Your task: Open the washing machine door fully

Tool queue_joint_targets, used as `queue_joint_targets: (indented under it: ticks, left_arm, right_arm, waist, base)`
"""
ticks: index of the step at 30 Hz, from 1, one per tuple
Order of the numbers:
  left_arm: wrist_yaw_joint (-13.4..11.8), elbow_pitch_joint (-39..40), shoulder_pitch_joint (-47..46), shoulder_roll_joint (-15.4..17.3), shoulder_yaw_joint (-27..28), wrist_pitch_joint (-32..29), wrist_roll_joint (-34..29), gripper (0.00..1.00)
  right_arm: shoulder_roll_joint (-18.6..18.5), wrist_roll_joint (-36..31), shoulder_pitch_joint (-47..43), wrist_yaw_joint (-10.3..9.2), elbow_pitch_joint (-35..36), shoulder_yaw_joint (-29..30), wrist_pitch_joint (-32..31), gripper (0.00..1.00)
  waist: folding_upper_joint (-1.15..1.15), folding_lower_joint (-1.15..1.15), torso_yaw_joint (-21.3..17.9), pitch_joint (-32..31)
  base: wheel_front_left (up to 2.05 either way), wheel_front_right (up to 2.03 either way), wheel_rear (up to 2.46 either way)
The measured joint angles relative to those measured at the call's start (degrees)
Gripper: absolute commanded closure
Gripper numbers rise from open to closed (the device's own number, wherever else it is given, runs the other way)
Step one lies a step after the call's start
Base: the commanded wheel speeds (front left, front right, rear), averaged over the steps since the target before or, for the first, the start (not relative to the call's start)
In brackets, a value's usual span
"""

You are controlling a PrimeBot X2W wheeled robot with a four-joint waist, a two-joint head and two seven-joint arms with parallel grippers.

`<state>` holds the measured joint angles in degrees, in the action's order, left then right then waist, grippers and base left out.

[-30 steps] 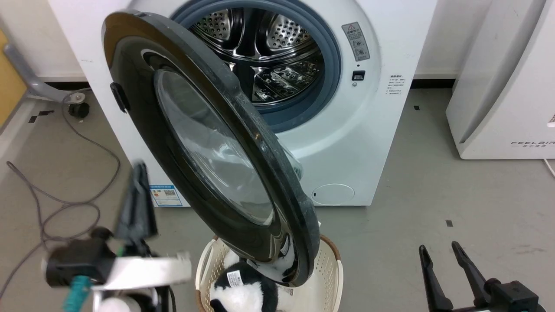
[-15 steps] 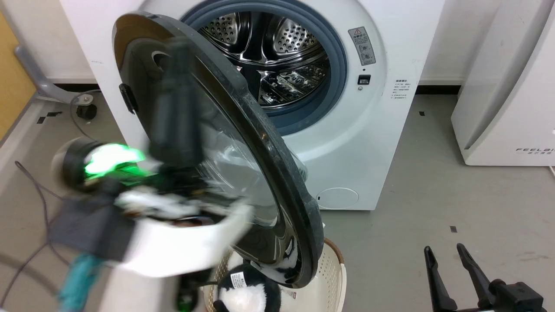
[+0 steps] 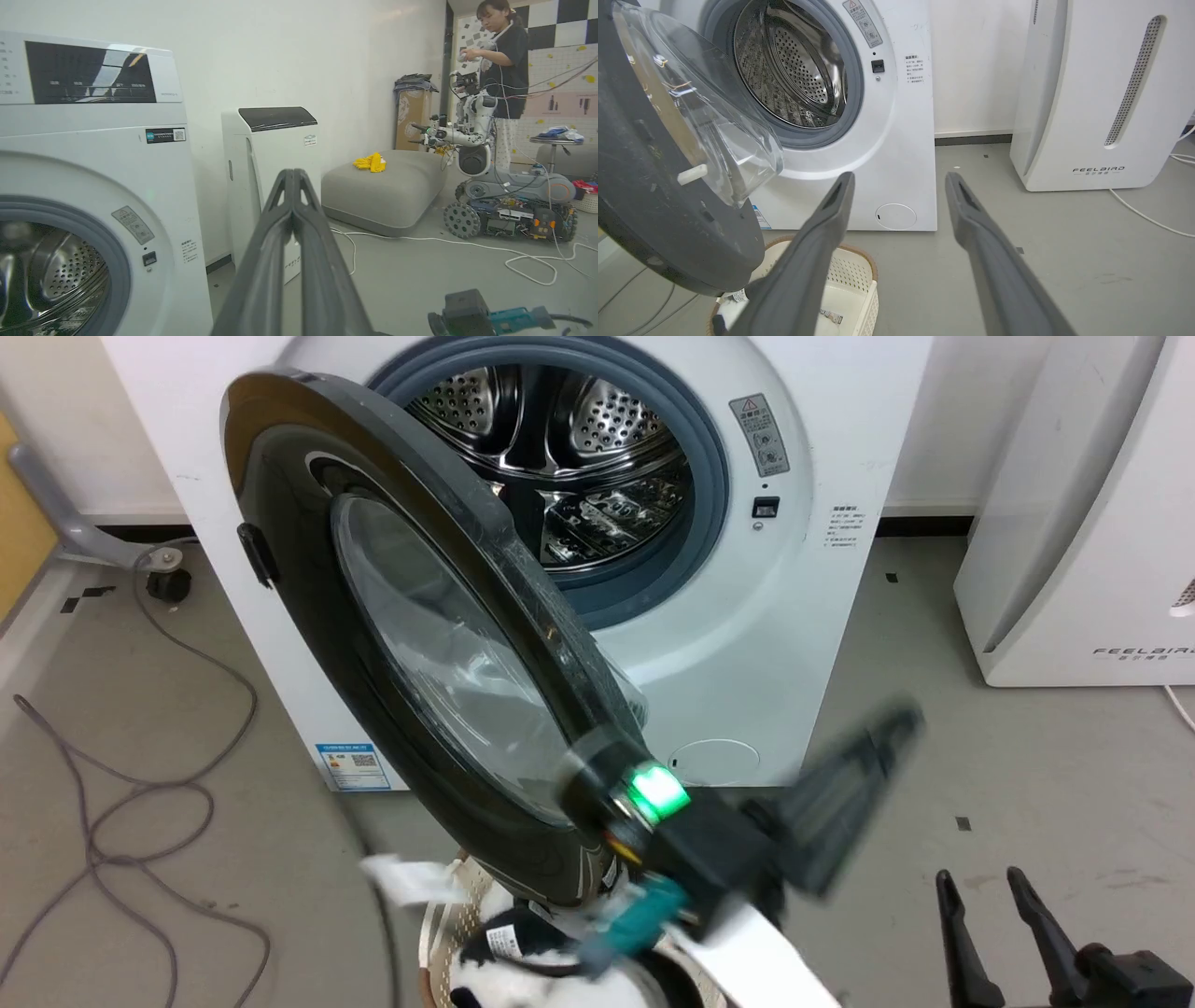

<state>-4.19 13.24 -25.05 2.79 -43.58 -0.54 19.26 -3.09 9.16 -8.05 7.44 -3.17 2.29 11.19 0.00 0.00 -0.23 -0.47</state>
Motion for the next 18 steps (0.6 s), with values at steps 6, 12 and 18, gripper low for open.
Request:
queue_joint_targets:
  ticks: [6,12,18]
  left_arm:
    - [1.1,-6.1,4.8,0.1,-6.4,-5.8,2.1,1.00]
    - [0.0,-14.0,6.5,0.5,-6.3,-6.0,2.5,1.00]
    - [-1.7,-22.7,3.4,0.3,-3.5,-2.7,3.9,1.00]
  right_arm:
    - [0.0,0.2,-0.5,0.00,0.1,0.6,-0.1,0.00]
    - [0.0,0.5,-0.6,0.00,0.0,0.7,-0.1,0.00]
    - [0.0,1.0,-0.5,0.00,-0.3,0.5,-0.5,0.00]
  waist:
    - [0.00,0.00,0.5,0.2]
    - [0.00,0.00,1.1,0.5]
    - [0.00,0.00,1.5,0.9]
  base:
    - [0.00,0.00,0.00]
    - [0.00,0.00,0.00]
    - [0.00,0.00,0.00]
